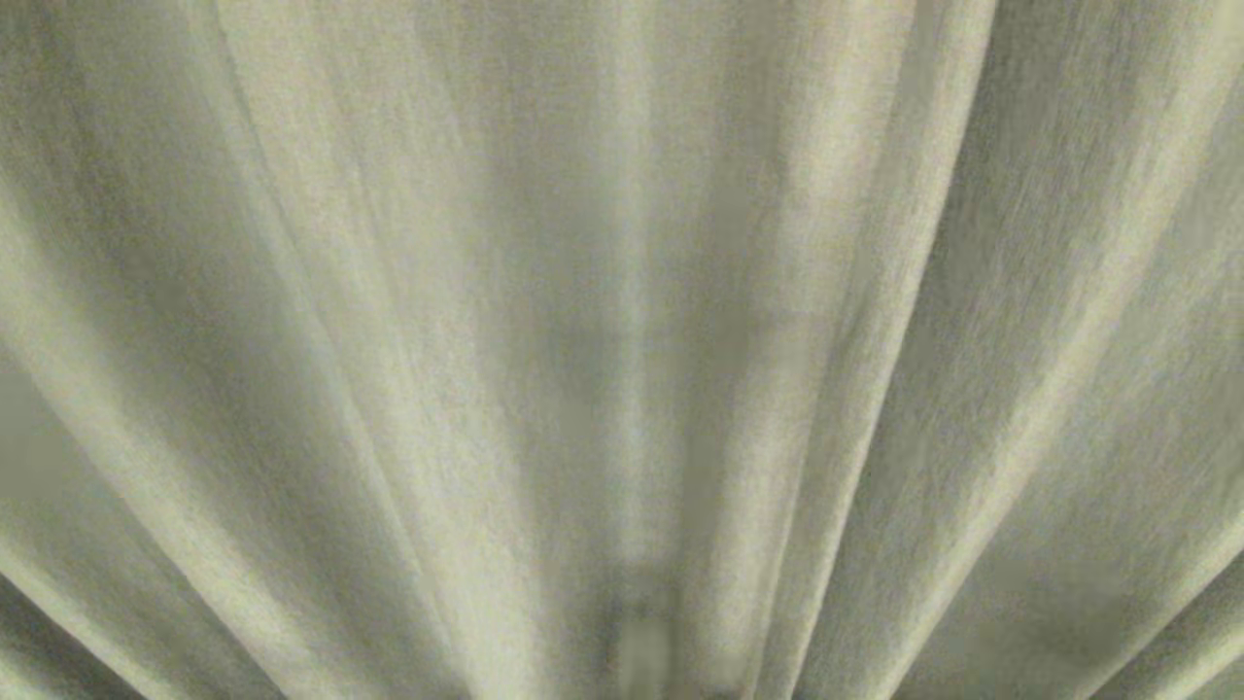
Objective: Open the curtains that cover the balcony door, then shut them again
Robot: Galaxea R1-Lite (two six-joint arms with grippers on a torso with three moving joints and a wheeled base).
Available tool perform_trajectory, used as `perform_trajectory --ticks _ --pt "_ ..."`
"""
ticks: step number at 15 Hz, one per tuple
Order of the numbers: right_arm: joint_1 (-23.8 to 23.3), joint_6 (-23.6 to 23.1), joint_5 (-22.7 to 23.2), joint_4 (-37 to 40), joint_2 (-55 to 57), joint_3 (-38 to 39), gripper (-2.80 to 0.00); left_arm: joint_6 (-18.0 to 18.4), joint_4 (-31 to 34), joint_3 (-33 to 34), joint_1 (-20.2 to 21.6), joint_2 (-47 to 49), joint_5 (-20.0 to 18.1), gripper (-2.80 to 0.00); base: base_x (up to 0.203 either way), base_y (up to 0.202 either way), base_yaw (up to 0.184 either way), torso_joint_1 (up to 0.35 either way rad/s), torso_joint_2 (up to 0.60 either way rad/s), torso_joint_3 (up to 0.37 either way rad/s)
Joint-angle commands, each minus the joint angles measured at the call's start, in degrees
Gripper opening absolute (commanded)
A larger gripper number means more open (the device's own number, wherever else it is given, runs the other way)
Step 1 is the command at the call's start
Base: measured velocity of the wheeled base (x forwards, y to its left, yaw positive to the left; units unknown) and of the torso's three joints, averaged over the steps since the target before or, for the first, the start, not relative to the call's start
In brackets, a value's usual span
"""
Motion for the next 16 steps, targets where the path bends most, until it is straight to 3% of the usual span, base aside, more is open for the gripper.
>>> perform_trajectory --ticks 1,7,16 --pt "0.02 -0.02 -0.01 0.01 -0.01 0.00 -2.80 0.00 -0.02 0.01 0.04 -0.11 -0.02 -2.80 0.000 -0.190 0.003 -0.002 0.00 -0.002" --pt "0.02 -0.02 -0.01 0.00 -0.01 0.00 -2.80 -0.43 -0.02 0.01 0.04 -0.11 0.06 -2.80 0.000 -0.170 0.000 0.002 0.00 0.000" --pt "0.02 -0.02 -0.01 0.02 -0.01 0.00 -2.80 -0.44 -0.11 0.01 0.04 -0.11 0.06 -2.80 0.000 0.000 0.000 0.000 0.00 0.000"
